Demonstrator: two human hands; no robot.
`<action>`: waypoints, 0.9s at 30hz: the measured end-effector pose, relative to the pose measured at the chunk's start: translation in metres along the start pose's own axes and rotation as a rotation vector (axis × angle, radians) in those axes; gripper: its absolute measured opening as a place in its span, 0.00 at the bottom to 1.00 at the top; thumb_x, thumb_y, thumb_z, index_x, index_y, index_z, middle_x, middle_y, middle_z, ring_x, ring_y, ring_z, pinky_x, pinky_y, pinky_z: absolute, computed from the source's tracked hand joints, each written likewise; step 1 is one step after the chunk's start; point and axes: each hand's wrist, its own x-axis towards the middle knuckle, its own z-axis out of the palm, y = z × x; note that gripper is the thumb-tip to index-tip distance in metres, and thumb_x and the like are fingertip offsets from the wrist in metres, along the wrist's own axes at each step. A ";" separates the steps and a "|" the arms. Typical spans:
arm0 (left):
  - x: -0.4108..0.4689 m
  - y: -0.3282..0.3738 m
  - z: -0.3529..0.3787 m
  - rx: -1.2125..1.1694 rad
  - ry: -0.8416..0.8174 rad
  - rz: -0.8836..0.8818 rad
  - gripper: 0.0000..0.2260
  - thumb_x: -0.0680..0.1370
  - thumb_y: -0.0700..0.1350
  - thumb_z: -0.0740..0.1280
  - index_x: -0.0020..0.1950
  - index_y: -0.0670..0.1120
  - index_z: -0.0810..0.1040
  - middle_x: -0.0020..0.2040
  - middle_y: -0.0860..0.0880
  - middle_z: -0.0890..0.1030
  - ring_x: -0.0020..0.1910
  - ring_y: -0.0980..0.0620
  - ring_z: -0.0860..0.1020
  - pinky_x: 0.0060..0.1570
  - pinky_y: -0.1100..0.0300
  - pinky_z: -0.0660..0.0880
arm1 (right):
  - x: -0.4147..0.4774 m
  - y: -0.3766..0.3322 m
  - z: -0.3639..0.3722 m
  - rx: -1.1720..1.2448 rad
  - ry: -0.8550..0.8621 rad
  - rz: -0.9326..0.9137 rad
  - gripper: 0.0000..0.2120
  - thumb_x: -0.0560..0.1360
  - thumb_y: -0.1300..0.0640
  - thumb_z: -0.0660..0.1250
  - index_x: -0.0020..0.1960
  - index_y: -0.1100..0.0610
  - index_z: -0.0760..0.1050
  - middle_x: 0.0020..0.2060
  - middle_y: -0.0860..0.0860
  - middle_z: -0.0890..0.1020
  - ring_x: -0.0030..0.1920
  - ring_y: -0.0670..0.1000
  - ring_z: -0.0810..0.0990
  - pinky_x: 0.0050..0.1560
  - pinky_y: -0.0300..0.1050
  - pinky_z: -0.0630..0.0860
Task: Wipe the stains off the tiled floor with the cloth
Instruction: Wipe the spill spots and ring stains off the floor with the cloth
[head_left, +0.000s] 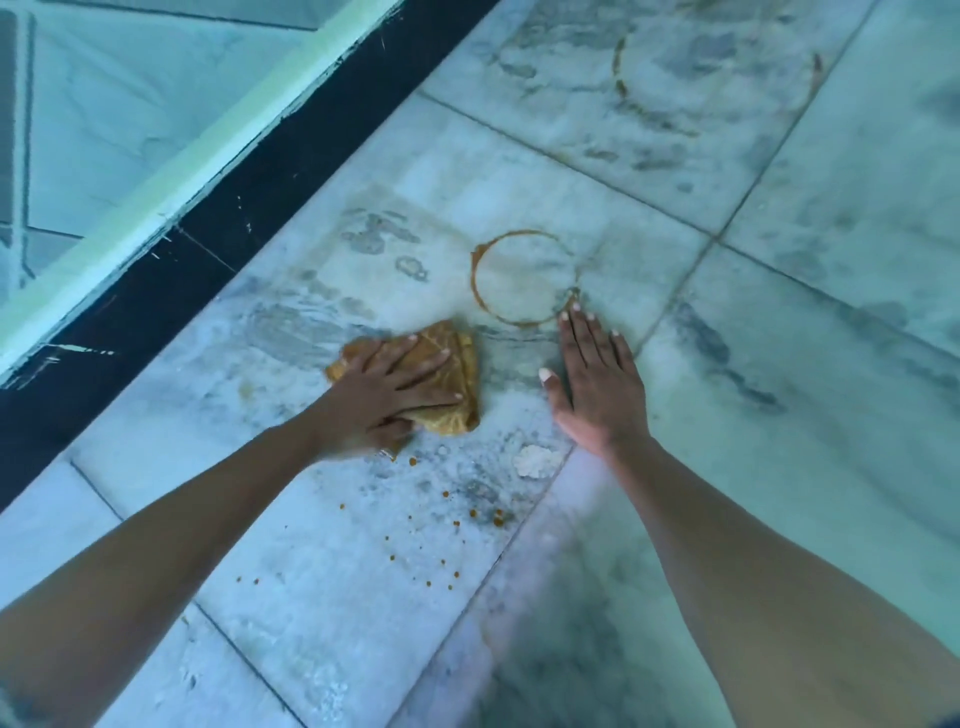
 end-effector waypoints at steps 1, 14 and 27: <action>-0.007 -0.016 -0.004 -0.019 -0.022 -0.073 0.27 0.73 0.57 0.53 0.72 0.66 0.58 0.76 0.58 0.49 0.76 0.46 0.46 0.70 0.42 0.44 | 0.000 0.000 0.001 -0.008 0.001 -0.005 0.36 0.74 0.42 0.41 0.76 0.60 0.53 0.76 0.55 0.55 0.76 0.53 0.54 0.73 0.47 0.43; -0.044 0.050 0.023 -0.011 0.034 -0.361 0.24 0.76 0.66 0.43 0.73 0.68 0.45 0.76 0.59 0.42 0.76 0.46 0.40 0.71 0.42 0.38 | -0.020 -0.001 -0.001 -0.042 -0.031 -0.200 0.31 0.76 0.46 0.49 0.73 0.64 0.62 0.71 0.60 0.66 0.70 0.59 0.67 0.70 0.49 0.53; -0.049 0.085 0.028 0.026 -0.002 -0.523 0.26 0.77 0.65 0.38 0.75 0.61 0.47 0.78 0.51 0.47 0.76 0.41 0.46 0.70 0.37 0.48 | -0.032 -0.018 0.010 0.020 -0.028 -0.231 0.31 0.77 0.46 0.48 0.74 0.63 0.58 0.74 0.58 0.62 0.73 0.56 0.61 0.72 0.49 0.50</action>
